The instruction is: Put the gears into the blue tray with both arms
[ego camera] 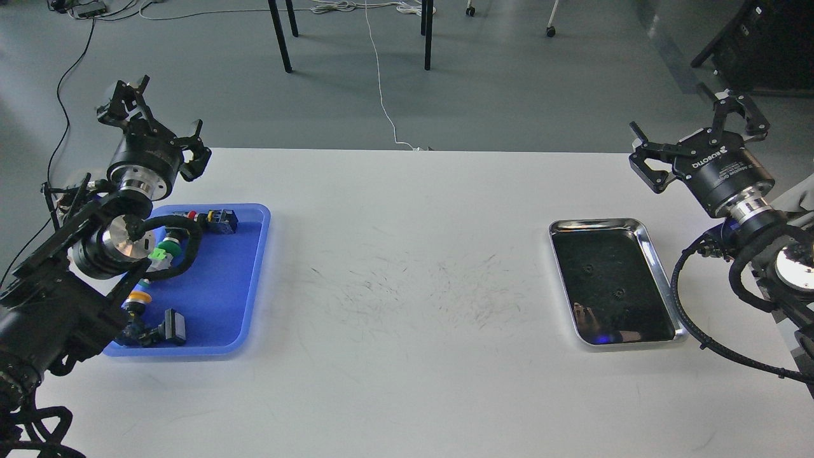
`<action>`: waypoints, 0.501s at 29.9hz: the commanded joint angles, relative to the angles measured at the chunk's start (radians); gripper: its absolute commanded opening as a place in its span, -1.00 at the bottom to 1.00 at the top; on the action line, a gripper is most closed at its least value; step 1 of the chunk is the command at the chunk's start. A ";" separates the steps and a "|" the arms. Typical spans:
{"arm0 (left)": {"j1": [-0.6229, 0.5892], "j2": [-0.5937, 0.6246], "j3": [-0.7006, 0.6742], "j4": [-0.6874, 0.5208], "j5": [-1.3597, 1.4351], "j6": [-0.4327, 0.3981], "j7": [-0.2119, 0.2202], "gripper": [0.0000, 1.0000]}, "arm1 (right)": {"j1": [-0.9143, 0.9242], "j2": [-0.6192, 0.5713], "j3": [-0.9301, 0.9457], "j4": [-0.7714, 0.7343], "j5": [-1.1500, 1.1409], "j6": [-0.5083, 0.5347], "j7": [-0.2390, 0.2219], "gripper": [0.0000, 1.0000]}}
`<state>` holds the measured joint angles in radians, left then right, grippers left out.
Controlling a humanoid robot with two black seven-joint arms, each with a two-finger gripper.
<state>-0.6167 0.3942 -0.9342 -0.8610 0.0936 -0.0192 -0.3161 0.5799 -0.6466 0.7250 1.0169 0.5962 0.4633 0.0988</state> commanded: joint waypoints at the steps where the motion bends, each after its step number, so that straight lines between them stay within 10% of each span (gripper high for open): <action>1: -0.002 0.000 0.000 0.000 0.000 -0.002 0.000 0.97 | 0.000 0.007 -0.001 0.002 -0.003 -0.014 -0.002 0.98; 15: -0.008 0.005 -0.015 0.008 -0.003 -0.018 0.006 0.97 | 0.003 0.007 0.004 -0.003 -0.006 0.001 0.008 0.98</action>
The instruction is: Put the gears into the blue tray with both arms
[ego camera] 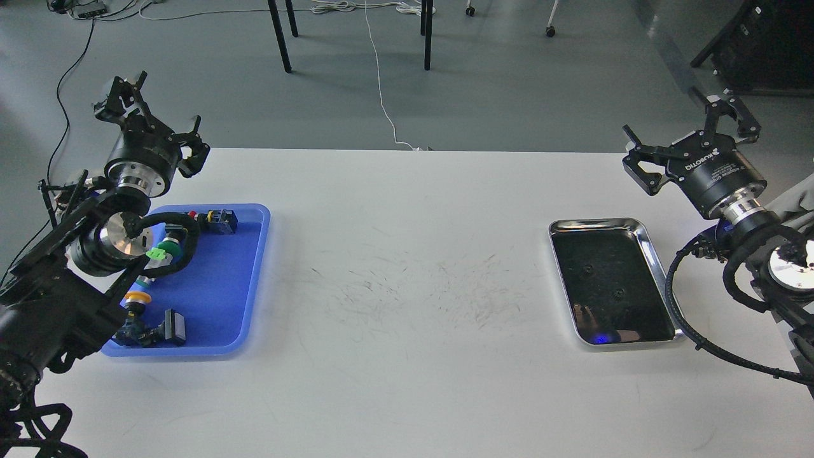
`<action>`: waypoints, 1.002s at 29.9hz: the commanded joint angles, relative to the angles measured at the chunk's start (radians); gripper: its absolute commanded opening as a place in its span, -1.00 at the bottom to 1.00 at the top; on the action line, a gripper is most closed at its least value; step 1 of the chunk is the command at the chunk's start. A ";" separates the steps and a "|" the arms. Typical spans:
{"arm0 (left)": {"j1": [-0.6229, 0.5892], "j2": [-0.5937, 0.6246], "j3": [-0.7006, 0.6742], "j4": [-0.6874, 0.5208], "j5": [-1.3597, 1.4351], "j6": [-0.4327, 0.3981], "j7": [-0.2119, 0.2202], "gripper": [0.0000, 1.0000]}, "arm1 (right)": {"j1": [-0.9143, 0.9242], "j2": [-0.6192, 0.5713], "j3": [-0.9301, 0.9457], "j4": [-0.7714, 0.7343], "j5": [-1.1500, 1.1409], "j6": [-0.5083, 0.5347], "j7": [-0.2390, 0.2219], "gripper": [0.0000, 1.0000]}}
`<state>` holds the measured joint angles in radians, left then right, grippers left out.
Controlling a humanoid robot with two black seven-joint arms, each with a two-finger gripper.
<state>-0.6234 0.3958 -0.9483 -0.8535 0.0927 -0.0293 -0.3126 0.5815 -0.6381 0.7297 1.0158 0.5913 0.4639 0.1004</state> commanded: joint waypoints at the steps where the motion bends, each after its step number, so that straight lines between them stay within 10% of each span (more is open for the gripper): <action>1: -0.001 0.005 -0.001 0.001 -0.008 -0.021 0.006 0.97 | 0.003 -0.002 -0.003 -0.005 -0.004 0.001 0.010 0.98; 30: 0.005 0.032 0.005 0.002 0.001 -0.073 -0.005 0.97 | 0.060 -0.089 -0.061 0.053 -0.152 -0.022 -0.005 0.98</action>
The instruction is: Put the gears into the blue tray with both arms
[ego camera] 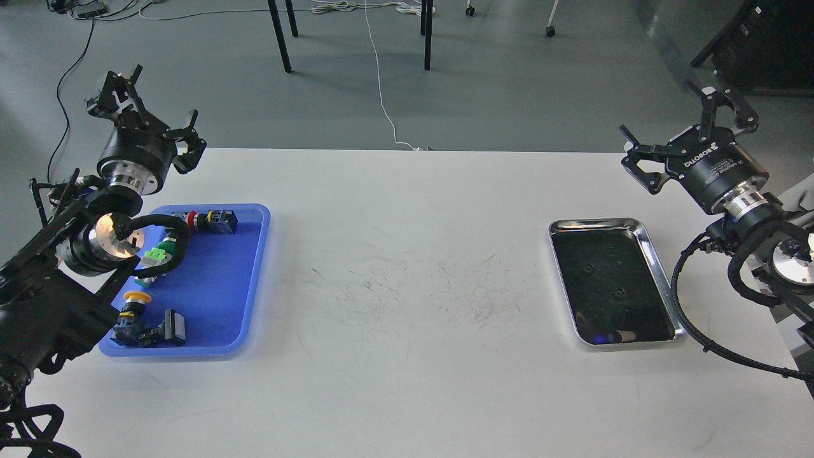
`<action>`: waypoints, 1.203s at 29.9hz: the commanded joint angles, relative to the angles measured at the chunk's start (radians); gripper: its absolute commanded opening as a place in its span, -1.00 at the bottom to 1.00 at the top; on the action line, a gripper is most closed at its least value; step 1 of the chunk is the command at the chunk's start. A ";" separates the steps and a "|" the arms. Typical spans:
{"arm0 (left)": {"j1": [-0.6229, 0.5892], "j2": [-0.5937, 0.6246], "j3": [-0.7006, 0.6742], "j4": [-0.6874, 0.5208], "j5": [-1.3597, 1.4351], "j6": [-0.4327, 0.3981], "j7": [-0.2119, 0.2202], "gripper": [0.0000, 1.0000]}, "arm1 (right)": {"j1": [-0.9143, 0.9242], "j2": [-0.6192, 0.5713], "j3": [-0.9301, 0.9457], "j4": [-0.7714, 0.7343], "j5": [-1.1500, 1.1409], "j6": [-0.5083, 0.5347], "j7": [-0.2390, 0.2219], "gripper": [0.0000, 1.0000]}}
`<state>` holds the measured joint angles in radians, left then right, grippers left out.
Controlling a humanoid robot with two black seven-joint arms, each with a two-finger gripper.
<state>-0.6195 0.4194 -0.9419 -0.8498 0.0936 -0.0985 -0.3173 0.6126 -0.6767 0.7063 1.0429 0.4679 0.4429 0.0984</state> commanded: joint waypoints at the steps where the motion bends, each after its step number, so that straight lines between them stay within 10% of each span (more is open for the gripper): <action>1: 0.003 0.013 -0.003 -0.002 -0.002 -0.007 0.000 0.97 | 0.051 -0.076 -0.066 0.040 -0.041 -0.001 -0.003 0.98; 16: 0.004 0.032 0.008 -0.005 0.000 -0.004 -0.042 0.97 | 0.528 -0.268 -0.470 0.135 -0.532 0.042 -0.246 0.98; 36: 0.023 0.036 0.008 -0.003 0.040 0.002 -0.049 0.97 | 0.782 -0.178 -1.030 0.260 -1.253 -0.026 -0.244 0.97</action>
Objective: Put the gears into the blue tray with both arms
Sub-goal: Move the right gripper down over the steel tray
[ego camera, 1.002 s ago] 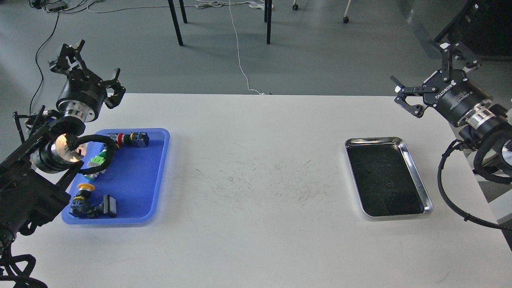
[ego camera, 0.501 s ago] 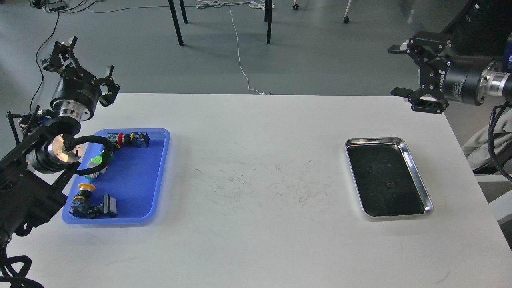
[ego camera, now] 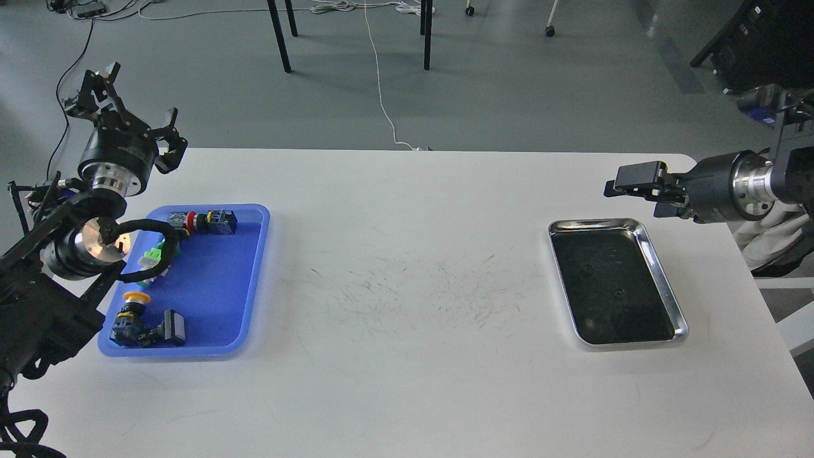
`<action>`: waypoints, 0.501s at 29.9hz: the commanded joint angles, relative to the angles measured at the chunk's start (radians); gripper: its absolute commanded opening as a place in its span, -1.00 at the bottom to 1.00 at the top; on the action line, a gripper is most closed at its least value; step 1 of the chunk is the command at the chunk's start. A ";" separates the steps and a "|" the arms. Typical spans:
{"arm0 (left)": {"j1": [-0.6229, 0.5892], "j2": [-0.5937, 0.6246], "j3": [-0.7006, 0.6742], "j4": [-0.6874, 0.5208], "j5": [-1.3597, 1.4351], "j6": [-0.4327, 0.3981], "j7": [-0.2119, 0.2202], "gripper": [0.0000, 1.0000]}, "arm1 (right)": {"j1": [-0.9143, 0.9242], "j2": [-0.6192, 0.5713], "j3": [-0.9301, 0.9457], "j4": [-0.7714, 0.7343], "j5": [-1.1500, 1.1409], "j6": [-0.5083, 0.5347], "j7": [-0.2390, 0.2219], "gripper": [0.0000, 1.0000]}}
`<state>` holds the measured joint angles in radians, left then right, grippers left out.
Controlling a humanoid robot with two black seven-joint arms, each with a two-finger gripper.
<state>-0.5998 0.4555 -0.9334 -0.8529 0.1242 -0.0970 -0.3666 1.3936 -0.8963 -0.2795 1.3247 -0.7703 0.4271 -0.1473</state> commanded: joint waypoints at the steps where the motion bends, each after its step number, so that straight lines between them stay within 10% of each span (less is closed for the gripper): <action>1: 0.003 0.000 -0.001 0.000 0.009 0.000 0.000 0.97 | -0.001 0.065 -0.053 -0.033 -0.017 -0.011 0.003 0.97; 15: 0.005 0.002 -0.001 0.003 0.009 -0.003 -0.001 0.97 | -0.051 0.252 -0.171 -0.168 -0.079 -0.042 0.012 0.90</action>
<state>-0.5953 0.4557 -0.9343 -0.8502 0.1335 -0.0983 -0.3667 1.3592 -0.6748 -0.4484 1.1812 -0.8475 0.3863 -0.1356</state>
